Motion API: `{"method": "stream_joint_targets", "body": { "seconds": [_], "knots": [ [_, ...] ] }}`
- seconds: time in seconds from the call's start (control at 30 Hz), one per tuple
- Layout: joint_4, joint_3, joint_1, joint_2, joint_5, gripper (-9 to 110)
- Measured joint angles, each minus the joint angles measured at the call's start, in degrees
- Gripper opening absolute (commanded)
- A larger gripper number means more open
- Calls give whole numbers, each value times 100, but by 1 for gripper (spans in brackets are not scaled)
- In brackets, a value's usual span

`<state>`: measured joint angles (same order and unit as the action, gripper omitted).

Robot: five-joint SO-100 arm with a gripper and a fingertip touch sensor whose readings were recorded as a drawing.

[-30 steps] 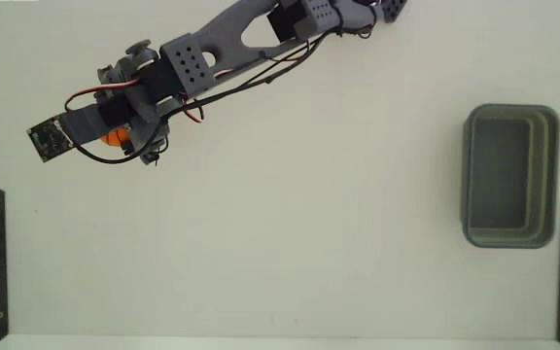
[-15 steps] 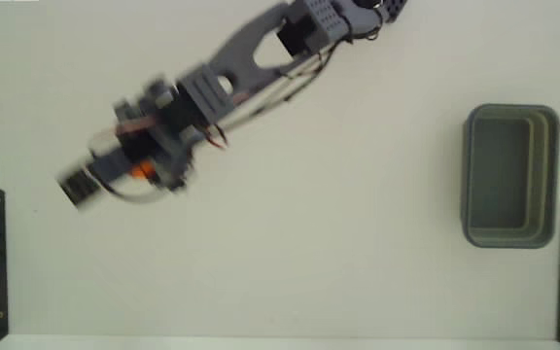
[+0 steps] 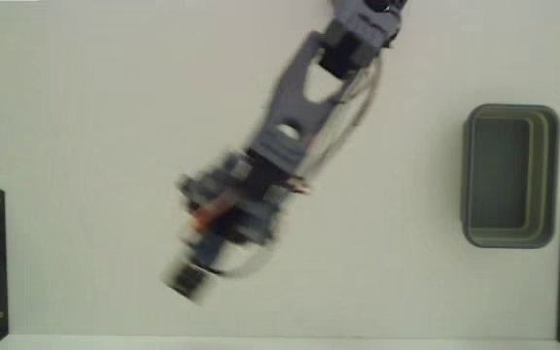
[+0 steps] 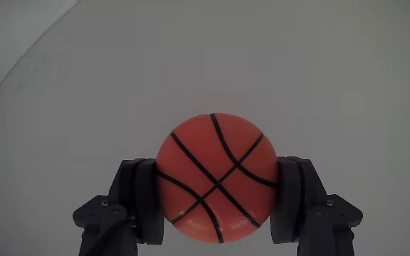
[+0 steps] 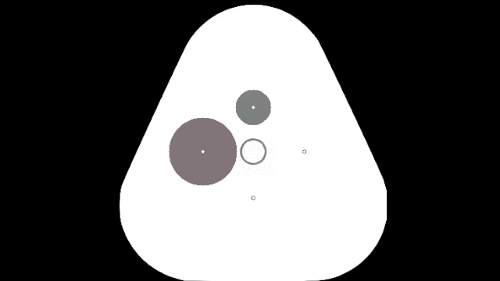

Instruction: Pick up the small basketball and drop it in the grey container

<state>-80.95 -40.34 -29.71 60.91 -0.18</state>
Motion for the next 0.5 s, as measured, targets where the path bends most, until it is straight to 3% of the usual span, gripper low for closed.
{"method": "stream_joint_targets", "body": {
  "seconds": [0.5],
  "knots": [
    [-9,-967,2408,1020,-9,81]
  ]
}}
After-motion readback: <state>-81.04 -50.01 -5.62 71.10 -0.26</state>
